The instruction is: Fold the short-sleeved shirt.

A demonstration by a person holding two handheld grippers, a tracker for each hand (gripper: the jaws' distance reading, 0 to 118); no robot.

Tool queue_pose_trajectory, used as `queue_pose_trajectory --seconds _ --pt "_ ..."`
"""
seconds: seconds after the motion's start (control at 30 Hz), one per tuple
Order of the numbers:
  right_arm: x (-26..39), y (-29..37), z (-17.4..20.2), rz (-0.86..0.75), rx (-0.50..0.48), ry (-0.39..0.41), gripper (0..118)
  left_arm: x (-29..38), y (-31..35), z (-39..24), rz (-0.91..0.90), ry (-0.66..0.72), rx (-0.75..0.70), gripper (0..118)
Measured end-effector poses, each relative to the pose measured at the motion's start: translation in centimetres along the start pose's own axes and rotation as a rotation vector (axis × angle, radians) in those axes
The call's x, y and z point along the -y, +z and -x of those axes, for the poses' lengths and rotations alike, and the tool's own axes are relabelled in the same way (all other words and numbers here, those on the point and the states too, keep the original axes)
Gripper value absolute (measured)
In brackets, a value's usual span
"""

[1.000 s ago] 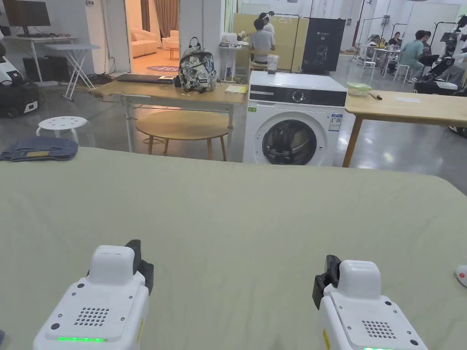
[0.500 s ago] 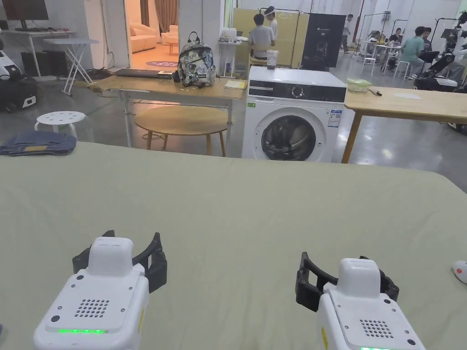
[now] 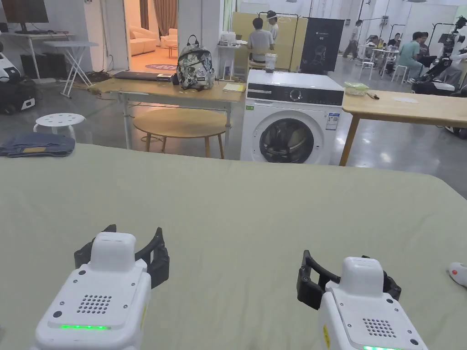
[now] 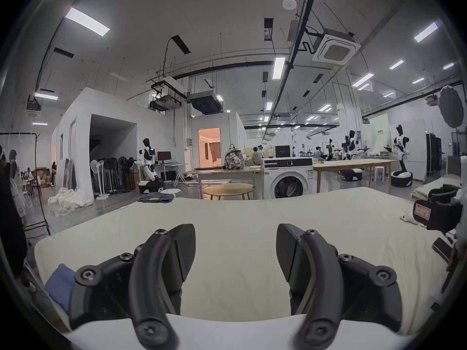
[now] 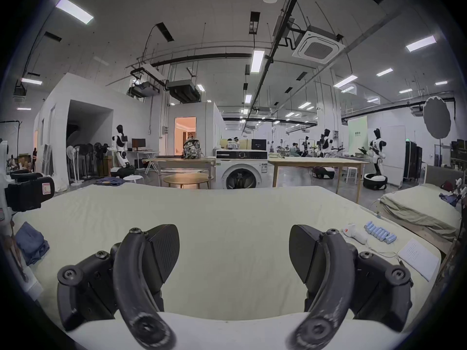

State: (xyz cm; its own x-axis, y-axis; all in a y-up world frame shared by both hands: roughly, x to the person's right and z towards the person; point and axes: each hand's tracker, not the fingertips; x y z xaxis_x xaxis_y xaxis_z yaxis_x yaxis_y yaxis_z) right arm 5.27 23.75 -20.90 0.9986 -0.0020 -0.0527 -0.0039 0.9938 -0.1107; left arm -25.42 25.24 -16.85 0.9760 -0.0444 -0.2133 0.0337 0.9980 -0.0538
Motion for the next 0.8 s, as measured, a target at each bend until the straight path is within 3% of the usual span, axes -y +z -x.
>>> queue_pose_trajectory --seconds 0.8 --pt "-0.76 0.12 -0.68 -0.006 -0.034 -0.042 91 -0.82 0.07 0.54 -0.013 0.037 0.043 66"
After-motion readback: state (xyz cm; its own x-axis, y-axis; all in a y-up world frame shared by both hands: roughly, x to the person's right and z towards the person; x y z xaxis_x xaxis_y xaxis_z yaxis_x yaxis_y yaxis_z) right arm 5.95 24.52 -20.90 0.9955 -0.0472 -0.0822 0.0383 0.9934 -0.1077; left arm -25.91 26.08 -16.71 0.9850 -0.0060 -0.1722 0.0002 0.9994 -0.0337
